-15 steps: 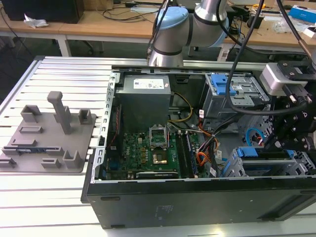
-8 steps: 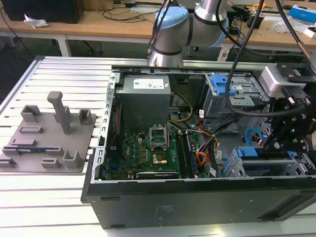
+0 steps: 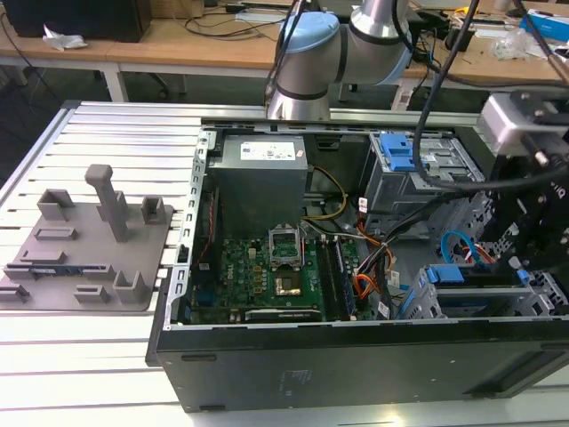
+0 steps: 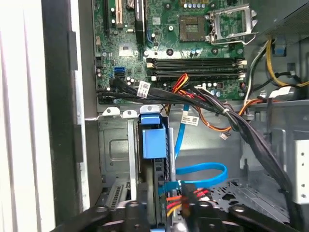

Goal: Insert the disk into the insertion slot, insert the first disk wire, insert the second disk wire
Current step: 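Insert the second disk wire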

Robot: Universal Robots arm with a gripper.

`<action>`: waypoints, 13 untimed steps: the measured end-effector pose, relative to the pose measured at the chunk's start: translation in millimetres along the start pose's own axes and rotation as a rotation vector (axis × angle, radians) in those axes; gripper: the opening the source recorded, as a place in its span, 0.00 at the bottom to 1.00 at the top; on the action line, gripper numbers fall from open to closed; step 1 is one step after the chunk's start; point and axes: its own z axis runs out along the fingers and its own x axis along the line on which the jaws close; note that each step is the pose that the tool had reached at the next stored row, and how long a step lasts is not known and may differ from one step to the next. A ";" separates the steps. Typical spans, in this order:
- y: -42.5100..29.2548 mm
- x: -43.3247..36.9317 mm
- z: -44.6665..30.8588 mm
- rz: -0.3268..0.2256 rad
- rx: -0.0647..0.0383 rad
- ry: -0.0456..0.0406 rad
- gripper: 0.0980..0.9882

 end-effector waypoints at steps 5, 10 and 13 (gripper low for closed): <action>0.1 -3.5 -19.7 0.000 0.000 0.0042 0.43; 0.1 -3.6 -19.9 0.000 0.000 0.0050 0.43; 0.1 -3.5 -19.9 0.000 0.000 0.0052 0.43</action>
